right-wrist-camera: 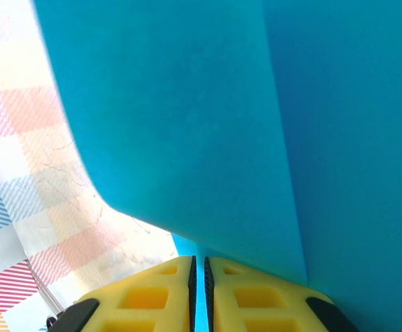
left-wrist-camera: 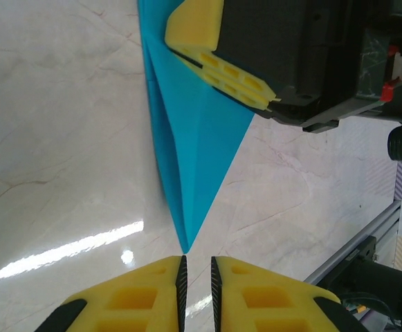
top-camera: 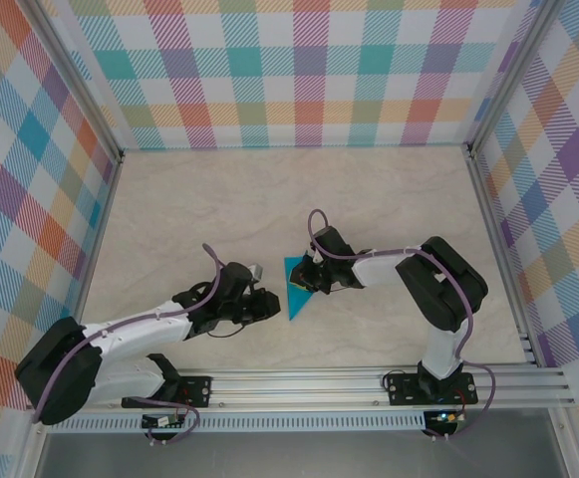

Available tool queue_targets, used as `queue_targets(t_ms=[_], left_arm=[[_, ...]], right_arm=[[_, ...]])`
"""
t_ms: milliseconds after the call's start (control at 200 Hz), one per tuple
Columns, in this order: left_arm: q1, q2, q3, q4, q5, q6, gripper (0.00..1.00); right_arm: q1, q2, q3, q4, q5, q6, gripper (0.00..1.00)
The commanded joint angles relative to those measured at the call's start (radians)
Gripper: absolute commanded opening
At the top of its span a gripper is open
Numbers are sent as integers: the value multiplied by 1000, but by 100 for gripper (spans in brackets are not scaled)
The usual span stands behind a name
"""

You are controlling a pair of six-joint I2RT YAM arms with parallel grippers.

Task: Fold a paper plane with a square sheet of paper (pick it up from the middle)
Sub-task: Fourth fold the wing at the center of the table.

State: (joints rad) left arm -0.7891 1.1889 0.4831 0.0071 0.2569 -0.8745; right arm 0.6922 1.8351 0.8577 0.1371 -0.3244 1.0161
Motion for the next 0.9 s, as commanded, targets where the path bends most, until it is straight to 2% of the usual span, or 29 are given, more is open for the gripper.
queue_targets(t_ms=[0, 320, 705, 895], left_arm=[[7, 61, 68, 75, 31, 13, 19], [-1, 254, 137, 169, 83, 14, 14], [-50, 356, 130, 226, 105, 3, 13], [-69, 390, 131, 204, 74, 1, 12]], right_arm=[[3, 21, -9, -181, 46, -45, 15], [-5, 20, 35, -226, 12, -97, 15], [-13, 20, 47, -234, -21, -121, 16], [-14, 18, 57, -245, -31, -132, 16]])
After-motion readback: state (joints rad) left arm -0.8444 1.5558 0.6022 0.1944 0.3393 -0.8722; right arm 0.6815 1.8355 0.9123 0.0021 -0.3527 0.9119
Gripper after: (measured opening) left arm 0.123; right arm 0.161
